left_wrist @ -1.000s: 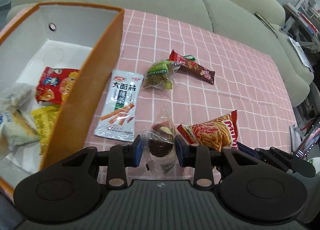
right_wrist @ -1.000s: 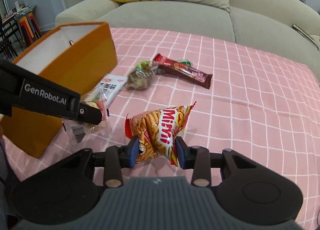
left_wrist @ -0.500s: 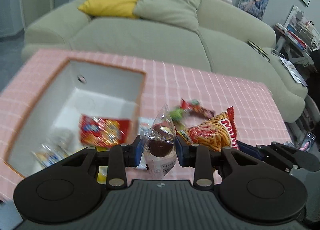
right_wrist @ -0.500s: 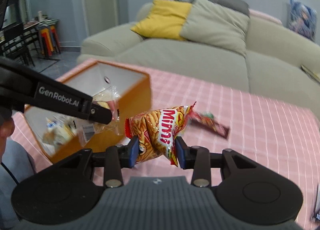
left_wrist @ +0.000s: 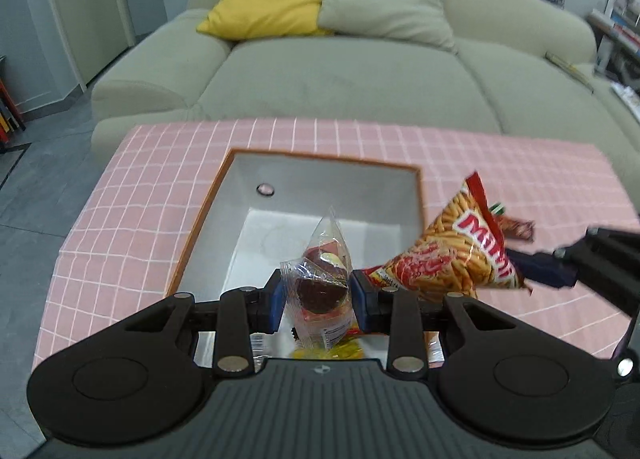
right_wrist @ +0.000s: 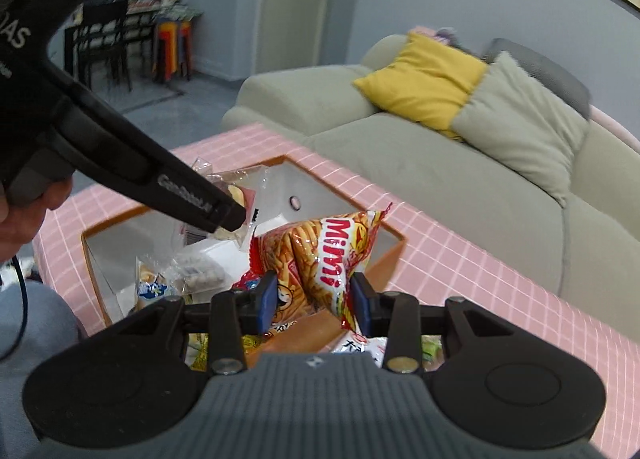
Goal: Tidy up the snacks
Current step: 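Carry both bags over the orange box and open both tools to drop them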
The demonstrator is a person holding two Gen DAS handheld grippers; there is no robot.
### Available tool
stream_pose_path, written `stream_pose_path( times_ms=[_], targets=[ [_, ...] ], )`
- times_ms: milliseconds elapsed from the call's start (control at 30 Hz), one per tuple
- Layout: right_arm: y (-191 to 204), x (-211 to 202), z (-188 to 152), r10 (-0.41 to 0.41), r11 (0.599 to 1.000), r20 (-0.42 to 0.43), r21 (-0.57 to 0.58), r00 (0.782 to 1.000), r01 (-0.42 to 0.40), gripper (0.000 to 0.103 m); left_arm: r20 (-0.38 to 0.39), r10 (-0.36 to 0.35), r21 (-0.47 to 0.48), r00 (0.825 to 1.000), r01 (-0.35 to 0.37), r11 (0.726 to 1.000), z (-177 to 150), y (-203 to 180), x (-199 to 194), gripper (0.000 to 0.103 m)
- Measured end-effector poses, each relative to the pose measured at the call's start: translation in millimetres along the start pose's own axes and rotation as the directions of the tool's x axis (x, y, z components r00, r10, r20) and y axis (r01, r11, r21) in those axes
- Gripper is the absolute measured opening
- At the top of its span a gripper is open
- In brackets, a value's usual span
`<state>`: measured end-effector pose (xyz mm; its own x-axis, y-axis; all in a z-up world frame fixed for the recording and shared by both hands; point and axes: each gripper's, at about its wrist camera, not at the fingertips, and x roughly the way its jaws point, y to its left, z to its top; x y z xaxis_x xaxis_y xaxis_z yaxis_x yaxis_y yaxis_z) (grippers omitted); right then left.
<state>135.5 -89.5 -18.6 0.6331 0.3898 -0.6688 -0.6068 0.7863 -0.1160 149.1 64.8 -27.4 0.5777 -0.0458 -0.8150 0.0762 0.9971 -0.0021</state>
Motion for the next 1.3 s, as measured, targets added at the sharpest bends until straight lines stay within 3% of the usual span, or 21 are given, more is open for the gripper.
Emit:
stream_pose_path(
  times_ms=[567, 833, 1067, 1167, 1300],
  targets=[
    [16, 98, 4, 0.01, 0.973, -0.178, -0.224, 0.984, -0.05, 0.037, -0.203, 0.071, 0.077, 0.977, -0.056, 0.995, -6, 14, 92, 0.038],
    [20, 125, 0, -0.006, 0.951, -0.228, -0.302, 0.974, -0.065, 0.038, -0.248, 0.084, 0.093, 0.965, -0.062, 0.994, -12, 13, 115, 0.038],
    [26, 123, -5, -0.005, 0.943, -0.245, -0.324, 0.97, -0.077, 0.039, -0.248, 0.09, 0.094, 0.964, -0.069, 0.993, -9, 14, 117, 0.041],
    [26, 121, -4, -0.005, 0.944, -0.248, -0.32, 0.969, -0.077, 0.046, -0.24, 0.102, 0.095, 0.965, -0.081, 0.992, -7, 16, 116, 0.049],
    [25, 114, -1, 0.0, 0.95, -0.239, -0.303, 0.971, -0.075, 0.067, -0.233, 0.115, 0.084, 0.966, -0.097, 0.992, -7, 17, 108, 0.056]
  ],
)
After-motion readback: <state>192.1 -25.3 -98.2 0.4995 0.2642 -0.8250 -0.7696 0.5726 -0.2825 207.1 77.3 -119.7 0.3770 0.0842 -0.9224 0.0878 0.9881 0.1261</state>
